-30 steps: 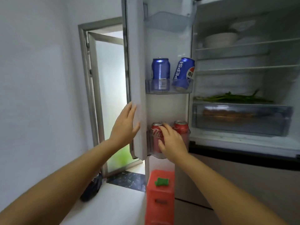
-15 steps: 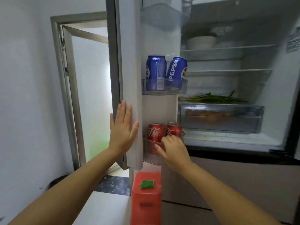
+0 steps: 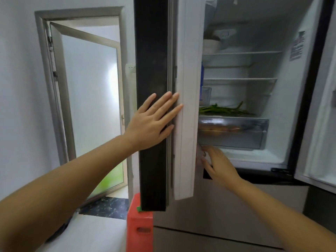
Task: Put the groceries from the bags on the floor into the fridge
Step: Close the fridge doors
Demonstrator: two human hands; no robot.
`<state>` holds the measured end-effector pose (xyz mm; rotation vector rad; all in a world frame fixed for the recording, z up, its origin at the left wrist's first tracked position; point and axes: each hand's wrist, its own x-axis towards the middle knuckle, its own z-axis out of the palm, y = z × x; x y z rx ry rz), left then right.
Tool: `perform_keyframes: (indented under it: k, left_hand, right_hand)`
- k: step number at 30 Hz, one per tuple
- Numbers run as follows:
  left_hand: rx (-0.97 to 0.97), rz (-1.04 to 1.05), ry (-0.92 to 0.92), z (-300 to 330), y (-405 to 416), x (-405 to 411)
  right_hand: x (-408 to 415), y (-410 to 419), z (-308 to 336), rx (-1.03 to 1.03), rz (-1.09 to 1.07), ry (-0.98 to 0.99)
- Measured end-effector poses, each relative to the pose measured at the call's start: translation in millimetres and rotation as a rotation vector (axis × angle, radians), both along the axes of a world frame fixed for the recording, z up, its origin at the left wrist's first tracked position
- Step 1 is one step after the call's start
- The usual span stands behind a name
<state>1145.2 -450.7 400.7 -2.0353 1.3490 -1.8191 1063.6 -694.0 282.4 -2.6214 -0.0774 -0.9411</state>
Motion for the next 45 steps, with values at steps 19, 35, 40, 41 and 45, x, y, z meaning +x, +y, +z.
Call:
perform_keyframes:
  k: [19, 35, 40, 41, 45]
  left_hand:
    - [0.015, -0.243, 0.008, -10.3, -231.5, 49.5]
    - [0.060, 0.003, -0.059, -10.3, -306.6, 114.1]
    - [-0.002, -0.077, 0.005, -21.6, -308.4, 113.4]
    - [-0.047, -0.128, 0.058, -26.6, -311.8, 109.9]
    - [-0.055, -0.403, 0.115, -34.3, -349.8, 56.0]
  right_hand:
    - [33.6, -88.6, -12.8, 0.376, 0.135, 0.146]
    - [107.7, -143.6, -9.9, 0.431, 0.111, 0.109]
    - [58.6, -154.7, -7.3, 0.097, -0.129, 0.193]
    - [36.9, -161.4, -4.2, 0.060, -0.149, 0.159]
    - [-68.7, -195.3, 18.4, 0.042, -0.304, -0.104]
